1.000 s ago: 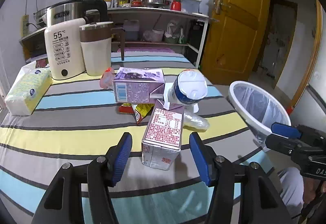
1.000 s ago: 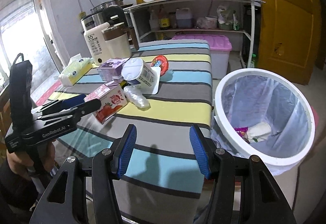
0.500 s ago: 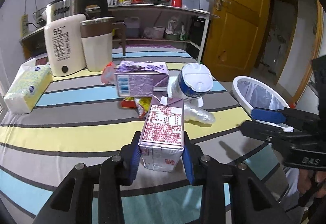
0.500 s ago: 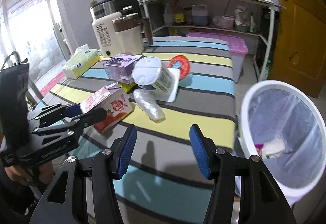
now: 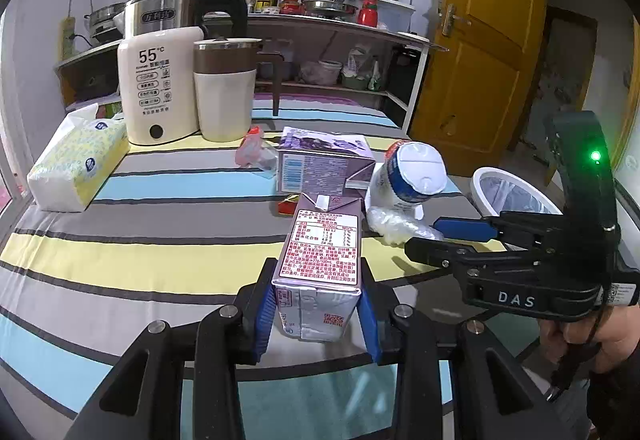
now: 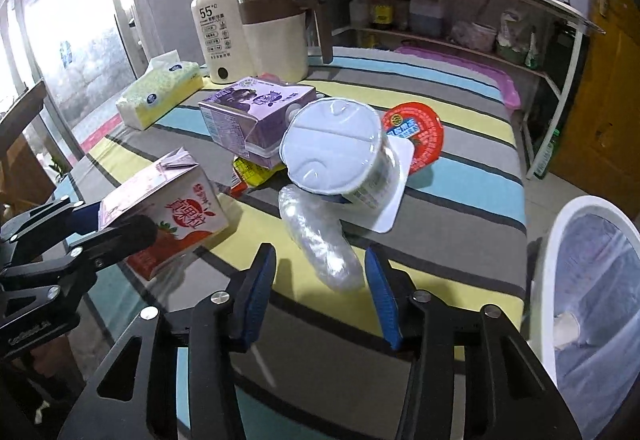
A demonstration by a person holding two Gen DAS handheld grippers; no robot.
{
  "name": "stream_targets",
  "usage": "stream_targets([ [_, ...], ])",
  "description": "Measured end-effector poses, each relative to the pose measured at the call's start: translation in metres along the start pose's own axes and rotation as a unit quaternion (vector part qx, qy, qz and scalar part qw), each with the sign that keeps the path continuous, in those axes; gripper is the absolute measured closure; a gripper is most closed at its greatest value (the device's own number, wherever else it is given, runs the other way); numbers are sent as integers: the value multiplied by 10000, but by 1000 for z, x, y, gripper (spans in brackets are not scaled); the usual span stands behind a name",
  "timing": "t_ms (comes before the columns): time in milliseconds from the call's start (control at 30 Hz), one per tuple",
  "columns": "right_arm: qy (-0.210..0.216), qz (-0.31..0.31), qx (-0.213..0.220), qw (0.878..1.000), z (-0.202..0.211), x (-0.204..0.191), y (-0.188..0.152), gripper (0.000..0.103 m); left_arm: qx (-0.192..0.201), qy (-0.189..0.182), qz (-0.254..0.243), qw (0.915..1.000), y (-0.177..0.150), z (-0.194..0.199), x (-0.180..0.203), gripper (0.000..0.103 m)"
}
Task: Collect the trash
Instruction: 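Grasp the pink juice carton with the left tool while the right tool grasps the plastic bag, then carry the carton and plastic bag over the bin and release them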
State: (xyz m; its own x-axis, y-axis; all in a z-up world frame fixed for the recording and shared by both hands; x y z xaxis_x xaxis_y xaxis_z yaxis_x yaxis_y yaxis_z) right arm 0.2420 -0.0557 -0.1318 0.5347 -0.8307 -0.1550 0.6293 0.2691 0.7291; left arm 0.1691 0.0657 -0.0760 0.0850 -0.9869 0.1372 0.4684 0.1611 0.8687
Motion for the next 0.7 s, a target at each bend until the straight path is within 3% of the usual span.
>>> stream_targets([
  [133, 24, -16, -81, 10000, -3, 0, -2, 73, -18, 1, 40, 10000, -2, 0, -3, 66],
  [333, 84, -103, -72, 9999, 3, -5, -5, 85, -52, -6, 69, 10000, -2, -1, -5, 66],
  [700, 90, -366, 145, 9992, 42, -8, -18, 87, -72, -107, 38, 9999, -6, 10, 8, 66],
])
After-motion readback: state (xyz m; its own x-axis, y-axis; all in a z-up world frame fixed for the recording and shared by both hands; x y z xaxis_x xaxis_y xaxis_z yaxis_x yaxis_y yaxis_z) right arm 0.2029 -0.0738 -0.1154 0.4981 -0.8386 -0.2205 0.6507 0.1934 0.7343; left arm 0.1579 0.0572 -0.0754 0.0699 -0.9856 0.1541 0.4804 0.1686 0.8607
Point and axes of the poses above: each gripper's, at about its wrist camera, not at the fingertips, and z roughly against the way its jaws point, x to its right, y to its top, the point moved 10 cm from there along -z, roughly the way its jaws point, and after that the axes turned 11 degrees about x, right-handed, at the moved point
